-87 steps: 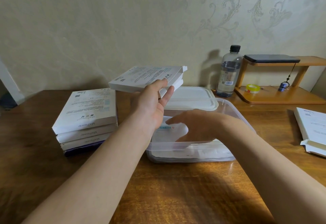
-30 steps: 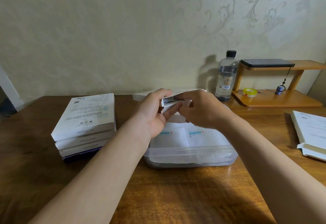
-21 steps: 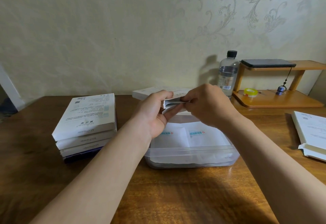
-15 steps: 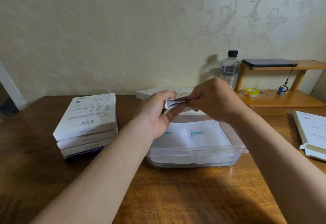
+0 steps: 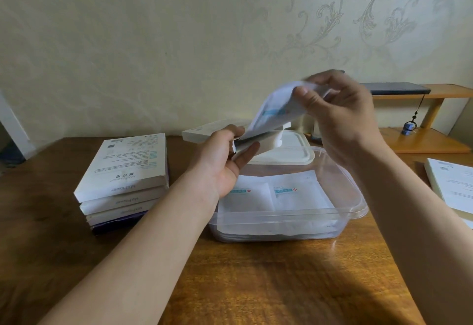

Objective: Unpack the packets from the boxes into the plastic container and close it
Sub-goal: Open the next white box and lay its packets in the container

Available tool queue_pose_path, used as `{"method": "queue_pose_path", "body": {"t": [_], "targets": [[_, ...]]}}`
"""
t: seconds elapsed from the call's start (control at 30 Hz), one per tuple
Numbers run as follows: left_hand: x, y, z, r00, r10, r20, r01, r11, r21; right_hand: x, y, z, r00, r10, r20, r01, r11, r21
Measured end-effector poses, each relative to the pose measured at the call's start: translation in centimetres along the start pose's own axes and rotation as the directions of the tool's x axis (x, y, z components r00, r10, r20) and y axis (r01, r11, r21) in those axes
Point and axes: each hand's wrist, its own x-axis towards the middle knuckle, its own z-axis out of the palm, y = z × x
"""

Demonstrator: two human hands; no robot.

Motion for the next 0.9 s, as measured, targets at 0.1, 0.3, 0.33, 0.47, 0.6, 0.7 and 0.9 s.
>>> {"method": "queue_pose_path", "body": {"t": [0.1, 0.3, 0.33, 0.47, 0.6, 0.7, 0.9], "targets": [[0.1, -0.1, 0.0, 1.000, 0.011, 0.001, -0.011, 0.999, 0.043, 0.4, -0.1, -0.2, 0.983, 0.047, -0.176, -0.023, 0.990, 0.136], [0.1, -0.3, 0.0, 0.993, 0.108, -0.046, -0.106, 0.993, 0.046, 0.4, 0.9, -0.9, 0.949, 0.225, -0.221, -0.214, 0.974, 0.072], [0.0, -0.3, 0.1, 0.991, 0.125, -0.058, -0.123, 0.992, 0.034, 0.3, 1.2, -1.0, 0.945, 0.260, -0.197, -0.258, 0.966, 0.037], [-0.2, -0.1, 0.1, 0.971, 0.204, -0.122, -0.205, 0.979, 0.004, 0.1, 2.2, -1.3, 0.926, 0.369, -0.080, -0.378, 0.904, -0.200], [-0.5, -0.2, 0.3, 0.954, 0.261, -0.149, -0.263, 0.965, 0.006, -0.5, 2.9, -1.2, 0.901, 0.433, 0.014, -0.369, 0.784, -0.499], [-0.7, -0.3, 0.4, 0.952, 0.269, -0.149, -0.272, 0.962, 0.003, -0.8, 3.1, -1.0, 0.864, 0.502, 0.028, -0.387, 0.700, -0.600], [-0.8, -0.4, 0.4, 0.957, 0.264, -0.120, -0.265, 0.964, 0.002, -1.2, 2.1, -0.6, 0.816, 0.542, 0.201, -0.028, 0.384, -0.923]]}}
